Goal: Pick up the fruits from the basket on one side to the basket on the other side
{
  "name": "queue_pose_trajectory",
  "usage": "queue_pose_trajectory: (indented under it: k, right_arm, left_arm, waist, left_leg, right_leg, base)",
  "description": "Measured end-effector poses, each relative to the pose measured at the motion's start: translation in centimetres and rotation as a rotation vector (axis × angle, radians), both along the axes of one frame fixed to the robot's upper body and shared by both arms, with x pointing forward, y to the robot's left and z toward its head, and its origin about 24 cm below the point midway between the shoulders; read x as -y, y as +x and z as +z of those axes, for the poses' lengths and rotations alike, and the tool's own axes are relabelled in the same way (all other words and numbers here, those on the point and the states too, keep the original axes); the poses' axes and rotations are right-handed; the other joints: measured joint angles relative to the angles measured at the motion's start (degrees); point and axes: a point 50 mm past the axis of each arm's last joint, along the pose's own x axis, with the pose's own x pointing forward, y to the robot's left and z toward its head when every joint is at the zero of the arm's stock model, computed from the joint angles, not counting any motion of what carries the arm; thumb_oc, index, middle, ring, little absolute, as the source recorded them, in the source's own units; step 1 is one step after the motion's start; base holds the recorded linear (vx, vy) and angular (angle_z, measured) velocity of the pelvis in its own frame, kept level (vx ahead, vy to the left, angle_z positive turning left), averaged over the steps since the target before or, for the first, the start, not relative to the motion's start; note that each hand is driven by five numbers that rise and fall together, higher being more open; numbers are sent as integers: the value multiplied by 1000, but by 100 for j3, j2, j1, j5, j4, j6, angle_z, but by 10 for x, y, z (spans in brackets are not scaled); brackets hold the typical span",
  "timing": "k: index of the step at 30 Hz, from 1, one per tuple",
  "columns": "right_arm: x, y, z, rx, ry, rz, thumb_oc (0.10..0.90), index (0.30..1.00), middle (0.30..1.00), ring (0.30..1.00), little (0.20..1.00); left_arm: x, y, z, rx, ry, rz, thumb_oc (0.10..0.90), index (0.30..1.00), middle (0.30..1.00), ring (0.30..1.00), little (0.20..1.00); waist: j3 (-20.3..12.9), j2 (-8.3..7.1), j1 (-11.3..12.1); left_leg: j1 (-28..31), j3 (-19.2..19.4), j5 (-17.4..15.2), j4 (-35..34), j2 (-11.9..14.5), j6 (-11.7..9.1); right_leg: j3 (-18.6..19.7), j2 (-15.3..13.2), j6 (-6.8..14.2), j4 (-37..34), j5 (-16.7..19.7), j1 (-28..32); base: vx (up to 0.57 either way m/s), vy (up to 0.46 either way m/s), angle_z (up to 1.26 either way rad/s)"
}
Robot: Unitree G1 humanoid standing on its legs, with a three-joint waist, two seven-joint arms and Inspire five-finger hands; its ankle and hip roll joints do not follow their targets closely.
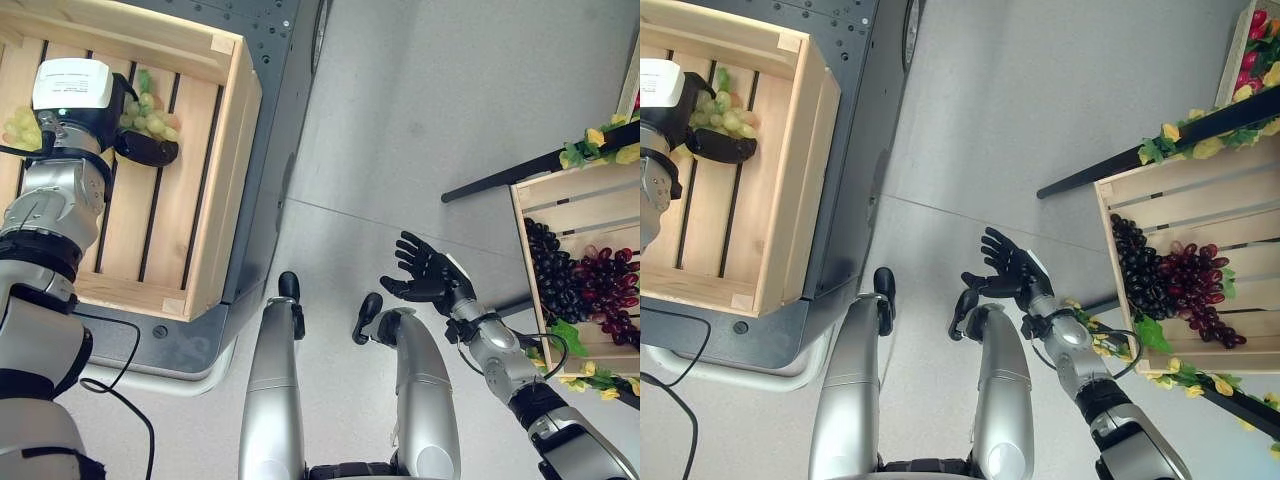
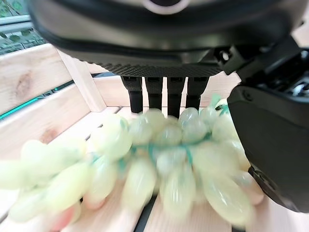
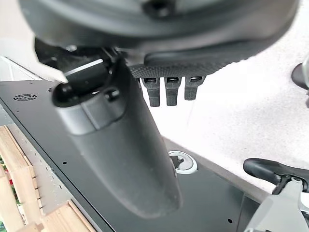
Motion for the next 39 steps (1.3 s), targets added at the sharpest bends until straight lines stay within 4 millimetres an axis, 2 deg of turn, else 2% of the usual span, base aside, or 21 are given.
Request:
queue_pose_trajectory:
  k: [8, 12, 14, 16, 17, 19, 22, 25, 30, 32, 34, 37, 39]
  right_arm:
    - [0, -1, -1, -3, 0, -1, 800, 900, 900, 900, 900]
    - [1, -3, -3, -7, 0, -5, 800, 900, 900, 900, 900]
    - [3, -7, -8, -20, 1, -10, 800, 900, 900, 900, 900]
    - [3, -10, -11, -26, 2, -13, 800, 900, 900, 900, 900]
    - [4, -11, -12, -26, 4, -15, 800, 900, 900, 900, 900]
    - [4, -17, -17, -43, 9, -17, 800, 900, 900, 900, 900]
    - [2, -25, -25, -68, 24, -29, 800, 900, 900, 900, 900]
    - [-4, -31, -32, -87, 46, -36, 800, 900, 900, 900, 900]
    - [-15, -41, -42, -120, 80, -50, 800, 900, 900, 900, 900]
    - [-21, -45, -47, -135, 104, -59, 800, 900, 900, 900, 900]
    - [-25, -49, -48, -137, 118, -53, 800, 900, 900, 900, 900]
    - [-28, -54, -47, -129, 136, -44, 800, 900, 900, 900, 900]
    - [-29, -55, -45, -122, 145, -41, 800, 900, 900, 900, 900]
  left_arm:
    - [-4, -1, -16, -76, -12, 27, 400, 300, 300, 300, 300]
    - [-22, -10, -45, -132, -25, 97, 400, 300, 300, 300, 300]
    - [-34, -20, -64, -106, -131, 132, 400, 300, 300, 300, 300]
    - [-45, -30, -75, -40, -264, 168, 400, 300, 300, 300, 300]
    - [-48, -33, -78, -15, -309, 178, 400, 300, 300, 300, 300]
    - [-62, -45, -85, 119, -531, 214, 400, 300, 300, 300, 300]
    - [-78, -62, -96, 268, -772, 270, 400, 300, 300, 300, 300]
    - [-87, -74, -109, 387, -965, 291, 400, 300, 300, 300, 300]
    - [-82, -79, -139, 482, -1254, 279, 400, 300, 300, 300, 300]
    - [-73, -82, -162, 513, -1435, 249, 400, 300, 300, 300, 300]
    - [-66, -83, -173, 516, -1528, 223, 400, 300, 300, 300, 300]
    - [-58, -84, -181, 549, -1667, 160, 400, 300, 300, 300, 300]
    - [-54, -83, -183, 545, -1697, 132, 400, 300, 300, 300, 300]
  waist:
    - [0, 11, -34]
    - [4, 20, -29]
    - [5, 24, 28]
    - [5, 24, 70]
    - [5, 24, 94]
    - [5, 25, 187]
    - [5, 26, 228]
    - [6, 27, 237]
    - [10, 35, 228]
    - [13, 41, 212]
    - [12, 45, 214]
    - [10, 49, 211]
    - [2, 74, 201]
  left_leg:
    - [198, 82, 19, -90, -3, -2]
    - [384, 106, 20, -139, -8, -2]
    - [587, 113, 24, -222, -10, -9]
    - [748, 113, 43, -319, -19, -18]
    - [800, 114, 50, -351, -25, -21]
    - [1011, 117, 68, -444, -34, -36]
    - [1272, 108, 83, -555, -47, -44]
    - [1558, 109, 82, -674, -54, -45]
    - [2133, 130, 83, -933, -92, -41]
    - [2529, 160, 85, -1102, -102, -22]
    - [2798, 176, 96, -1258, -112, -7]
    - [3141, 285, 124, -1498, -104, 9]
    - [3330, 303, 154, -1663, -120, 24]
  right_leg:
    - [25, -45, -34, -7, 11, 117]
    - [35, -53, -36, -31, 10, 280]
    - [31, -48, -36, -108, 10, 474]
    - [22, -48, -30, -184, 12, 637]
    - [21, -47, -29, -201, 13, 677]
    - [14, -45, -29, -277, 13, 871]
    - [-5, -44, -25, -373, 14, 1142]
    - [-13, -32, 7, -515, 28, 1438]
    - [20, 13, 103, -820, 88, 2009]
    - [59, 41, 172, -1034, 139, 2385]
    - [137, 95, 206, -1216, 187, 2638]
    - [178, 131, 244, -1497, 272, 2953]
    - [212, 135, 263, -1653, 310, 3107]
  base:
    - [-3, -8, -2]
    - [-3, -16, 0]
    - [-7, -39, 2]
    - [-4, -48, 3]
    - [-6, -53, 3]
    - [-2, -48, 3]
    - [9, -39, 4]
    - [13, -24, 0]
    - [0, 0, 0]
    - [32, -21, -6]
    - [21, -18, -8]
    - [12, -5, -9]
    - [63, -5, -10]
